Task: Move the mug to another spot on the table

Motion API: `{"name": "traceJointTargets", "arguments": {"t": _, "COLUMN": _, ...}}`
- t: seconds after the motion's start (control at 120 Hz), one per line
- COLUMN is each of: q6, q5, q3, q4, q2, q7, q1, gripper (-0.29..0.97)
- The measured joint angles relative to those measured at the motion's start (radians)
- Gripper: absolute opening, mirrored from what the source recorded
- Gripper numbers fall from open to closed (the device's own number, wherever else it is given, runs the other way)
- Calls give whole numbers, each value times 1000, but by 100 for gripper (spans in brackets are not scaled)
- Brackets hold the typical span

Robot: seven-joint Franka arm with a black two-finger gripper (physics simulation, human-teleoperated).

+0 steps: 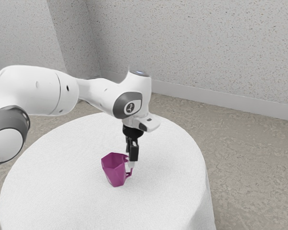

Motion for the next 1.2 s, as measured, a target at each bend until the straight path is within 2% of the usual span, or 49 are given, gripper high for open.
{"name": "traceJointTargets", "arguments": {"t": 0.275, "q6": 32, "q5": -27, "q3": -6, "q4": 0, "q2": 43, "q7": -5, "q1": 5, "gripper": 67}}
{"name": "traceJointTargets", "arguments": {"t": 0.617, "q6": 42, "q5": -41, "q3": -5, "q4": -29, "q2": 45, "q7": -10, "q1": 0, "gripper": 42}}
{"name": "traceJointTargets", "arguments": {"t": 0.833, "q6": 17, "q5": -10, "q3": 0, "q4": -29, "q2": 37, "q7": -23, "q1": -22, "gripper": 27}}
{"name": "traceJointTargets", "arguments": {"t": 1.2, "q6": -51, "q5": 61, "q3": -1, "q4": -27, "q2": 23, "q7": -60, "q1": -49, "gripper": 13}}
